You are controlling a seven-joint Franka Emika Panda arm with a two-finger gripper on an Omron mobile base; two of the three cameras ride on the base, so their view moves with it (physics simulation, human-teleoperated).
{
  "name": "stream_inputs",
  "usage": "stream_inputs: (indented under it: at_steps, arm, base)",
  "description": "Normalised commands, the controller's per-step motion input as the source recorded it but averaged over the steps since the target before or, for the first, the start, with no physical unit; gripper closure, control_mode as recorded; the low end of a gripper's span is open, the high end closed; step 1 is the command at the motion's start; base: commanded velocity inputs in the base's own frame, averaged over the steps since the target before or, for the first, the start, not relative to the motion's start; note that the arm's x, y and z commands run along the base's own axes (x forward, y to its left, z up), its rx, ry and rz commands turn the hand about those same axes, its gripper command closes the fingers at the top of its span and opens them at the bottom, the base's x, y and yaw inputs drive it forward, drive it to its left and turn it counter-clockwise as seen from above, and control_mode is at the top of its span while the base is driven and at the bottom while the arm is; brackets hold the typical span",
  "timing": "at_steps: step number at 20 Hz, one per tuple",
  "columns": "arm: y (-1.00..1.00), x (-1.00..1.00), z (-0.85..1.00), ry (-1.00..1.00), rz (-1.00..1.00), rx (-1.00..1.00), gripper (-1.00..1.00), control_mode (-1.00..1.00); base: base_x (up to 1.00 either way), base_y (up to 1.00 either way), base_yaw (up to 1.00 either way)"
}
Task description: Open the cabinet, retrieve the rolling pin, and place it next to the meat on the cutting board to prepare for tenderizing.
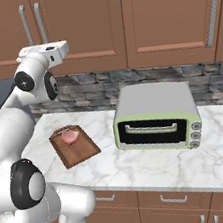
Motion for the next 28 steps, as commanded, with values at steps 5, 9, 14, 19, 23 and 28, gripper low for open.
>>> stream_inputs:
  at_steps: [5,9,14,19,23,28]
  arm:
    - [0.13,0.26,-0.02,0.00,0.00,0.00,1.00,-1.00]
    - [0.01,0.02,-0.03,0.00,0.00,-0.02,1.00,-1.00]
    - [0.10,0.00,-0.13,0.00,0.00,-0.02,1.00,-1.00]
    - [0.25,-0.04,-0.15,0.00,0.00,-0.07,1.00,-1.00]
    - [0.02,-0.34,-0.04,0.00,0.00,-0.03,1.00,-1.00]
    - [-0.32,-0.61,-0.01,0.00,0.00,0.00,1.00,-1.00]
  base:
    - [0.00,0.00,0.00]
    - [0.00,0.00,0.00]
    - [0.00,0.00,0.00]
    - [0.00,0.00,0.00]
    - [0.00,0.00,0.00]
    - [0.00,0.00,0.00]
